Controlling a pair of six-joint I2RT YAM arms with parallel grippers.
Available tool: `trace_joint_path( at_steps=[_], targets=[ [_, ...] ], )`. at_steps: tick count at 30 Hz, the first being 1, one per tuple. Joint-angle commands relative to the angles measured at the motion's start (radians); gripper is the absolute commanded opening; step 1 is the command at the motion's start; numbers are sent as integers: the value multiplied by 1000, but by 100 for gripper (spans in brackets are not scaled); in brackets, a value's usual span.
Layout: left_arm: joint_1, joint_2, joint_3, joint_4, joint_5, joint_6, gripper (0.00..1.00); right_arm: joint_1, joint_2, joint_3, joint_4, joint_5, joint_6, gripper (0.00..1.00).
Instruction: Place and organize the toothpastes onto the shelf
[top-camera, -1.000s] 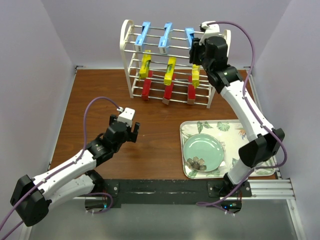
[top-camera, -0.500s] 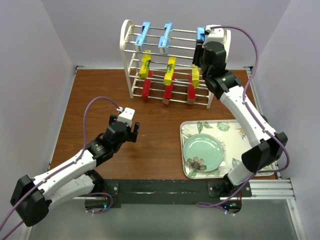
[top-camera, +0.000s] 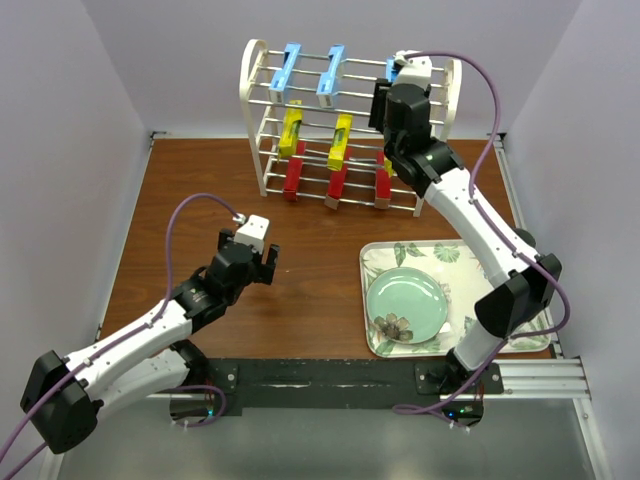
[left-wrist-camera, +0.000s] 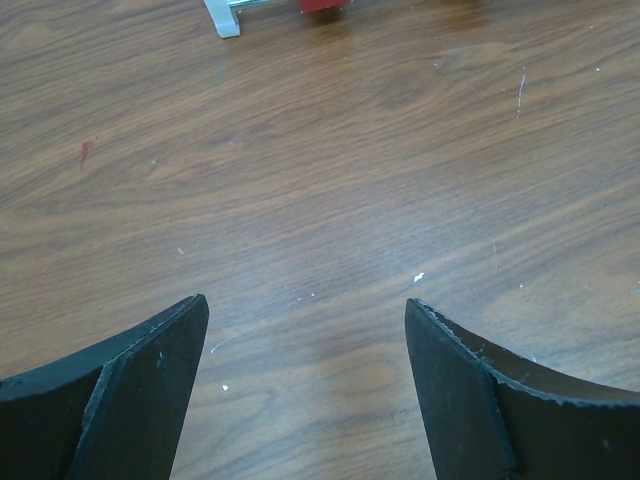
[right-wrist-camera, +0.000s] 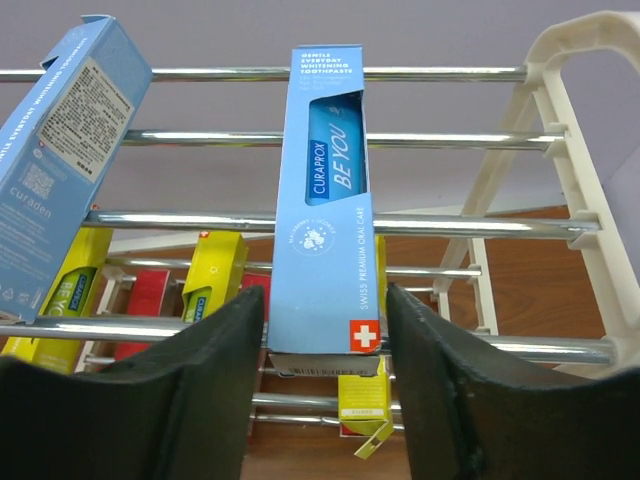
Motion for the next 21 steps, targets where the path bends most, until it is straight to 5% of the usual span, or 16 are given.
trace_joint_path(
  at_steps=[1,10,21],
  targets=[
    [11,-19,24,30,-10,12,85,5,-19,52,25,37,25,67],
    [104,-80,25,25,-44,-39,86,8,-178,-27,43,-44,24,98],
    [127,-260,261,-122,-281,44,90,8,-661,-418,22,-52,-12,98]
  ],
)
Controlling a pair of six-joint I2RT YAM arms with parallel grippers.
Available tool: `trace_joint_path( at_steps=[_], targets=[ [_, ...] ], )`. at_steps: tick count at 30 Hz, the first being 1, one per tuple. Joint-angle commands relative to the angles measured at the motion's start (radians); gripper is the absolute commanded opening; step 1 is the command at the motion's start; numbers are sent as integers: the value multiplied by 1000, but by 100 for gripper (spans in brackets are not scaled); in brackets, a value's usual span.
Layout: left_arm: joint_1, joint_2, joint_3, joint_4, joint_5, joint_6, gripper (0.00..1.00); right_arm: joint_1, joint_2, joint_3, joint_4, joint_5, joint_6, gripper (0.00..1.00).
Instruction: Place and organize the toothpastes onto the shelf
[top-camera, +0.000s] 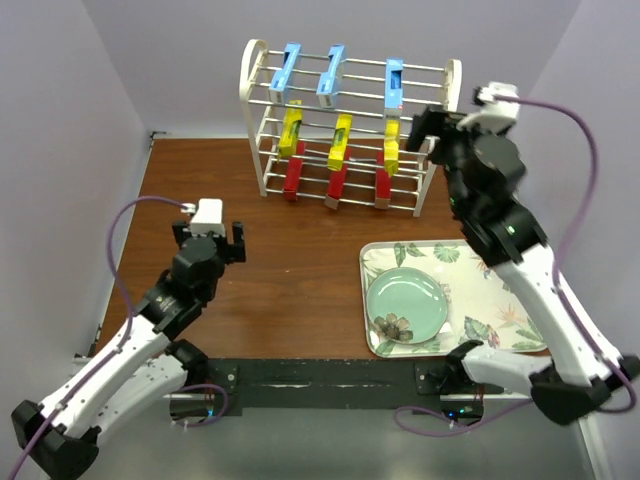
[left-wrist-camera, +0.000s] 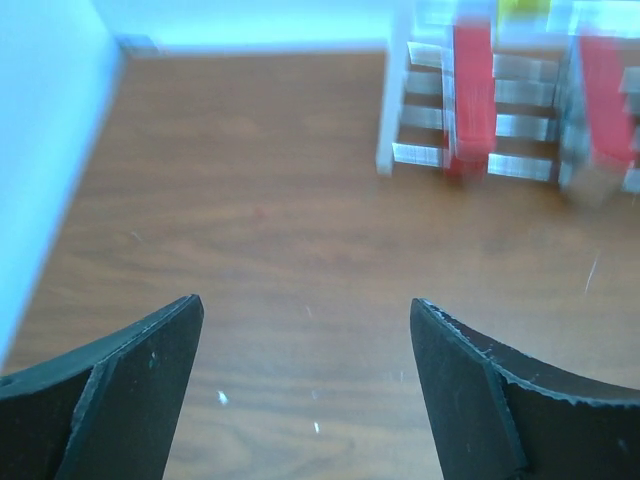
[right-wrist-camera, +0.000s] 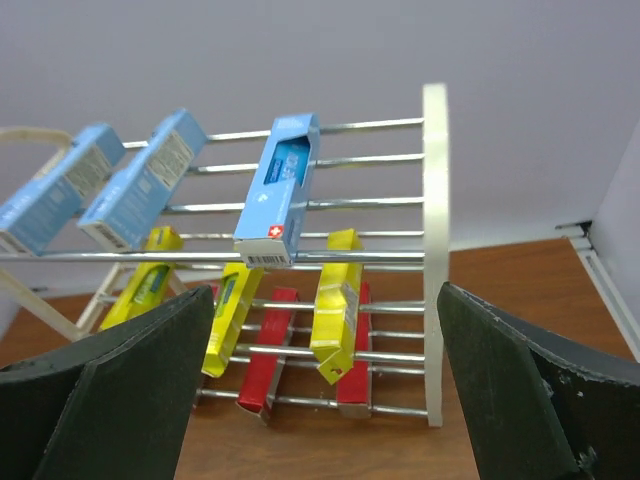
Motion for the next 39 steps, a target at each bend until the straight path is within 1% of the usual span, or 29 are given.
trace_joint_path(
  at_steps=[1,2,4,5,9,11,12,14,17,19,22,27,29,30,35,39],
  targets=[
    [5,-65,187,-31,-129,59,94,2,-180,-121,-19,33,-34,98],
    [5,-82,207,-33,-136,67,96,2,-263,-179,-22,38,-43,98],
    [5,-97,254,-26,-161,89,99,2,-335,-237,-23,63,-64,99],
    [5,-108,266,-28,-167,95,100,2,-373,-283,-29,76,-72,98],
    [5,-137,317,-33,-221,148,100,2,-544,-374,-106,119,-103,98],
    [4,-164,308,4,-265,177,100,2,-591,-417,-134,145,-106,98],
    [5,-174,288,26,-328,243,100,2,-616,-431,-156,153,-106,98],
    [5,-198,268,78,-400,273,100,2,-686,-466,-175,178,-109,99],
    [5,-238,245,130,-419,343,100,1,-763,-497,-216,208,-111,98],
    [4,-269,233,164,-419,355,100,2,-809,-512,-244,221,-118,99],
    [5,-289,201,214,-449,369,100,2,-848,-532,-250,250,-123,99],
    [5,-284,185,228,-469,346,100,1,-872,-544,-244,265,-141,99],
    [5,-281,182,228,-492,314,100,1,-866,-537,-243,264,-149,99],
    [5,-281,182,219,-497,305,100,2,-857,-534,-244,262,-184,99],
    [5,-295,182,187,-500,245,100,2,-851,-515,-269,273,-207,99],
    [5,-312,168,193,-518,234,100,2,-872,-526,-267,271,-210,98]
  ],
)
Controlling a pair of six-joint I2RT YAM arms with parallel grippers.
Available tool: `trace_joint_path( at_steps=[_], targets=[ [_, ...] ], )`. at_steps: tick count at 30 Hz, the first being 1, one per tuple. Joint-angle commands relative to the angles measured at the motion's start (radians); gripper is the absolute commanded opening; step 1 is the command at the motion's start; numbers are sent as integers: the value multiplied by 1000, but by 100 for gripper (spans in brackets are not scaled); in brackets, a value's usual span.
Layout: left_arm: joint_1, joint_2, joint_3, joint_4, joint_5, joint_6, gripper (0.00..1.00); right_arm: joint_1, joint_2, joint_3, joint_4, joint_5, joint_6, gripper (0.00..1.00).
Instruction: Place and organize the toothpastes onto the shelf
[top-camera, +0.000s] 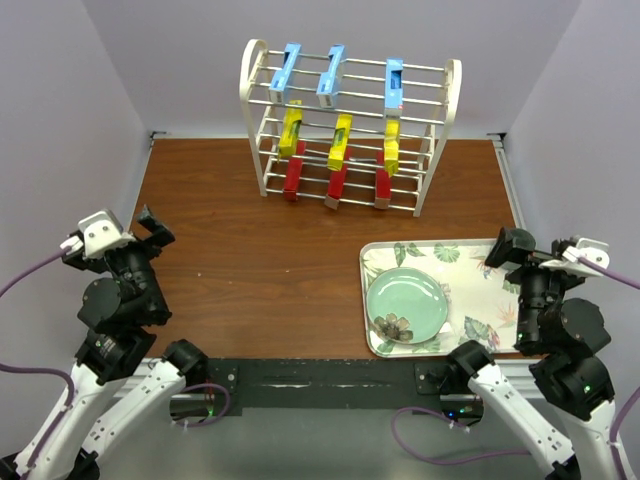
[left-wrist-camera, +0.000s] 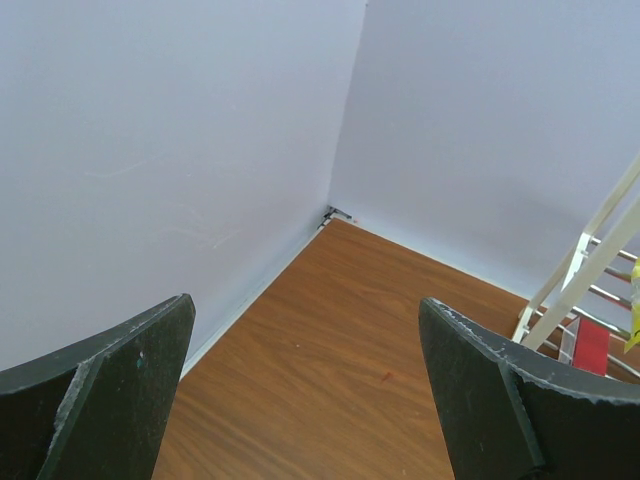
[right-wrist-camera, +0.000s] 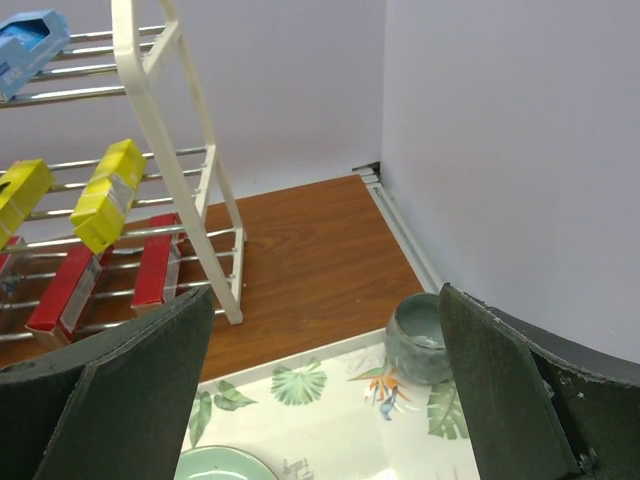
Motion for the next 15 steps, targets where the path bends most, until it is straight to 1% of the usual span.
trace_joint_path(
  at_steps=[1,5,15],
  targets=[
    [5,-15,-12,20,-53,-54,100,1,-10,10,-2,24,-33,98],
    [5,-7,-6,9,-108,-65,100,2,-1,7,-2,31,-39,99],
    [5,-33,-7,40,-92,-66,100,2,7,23,9,29,-56,99]
  ],
)
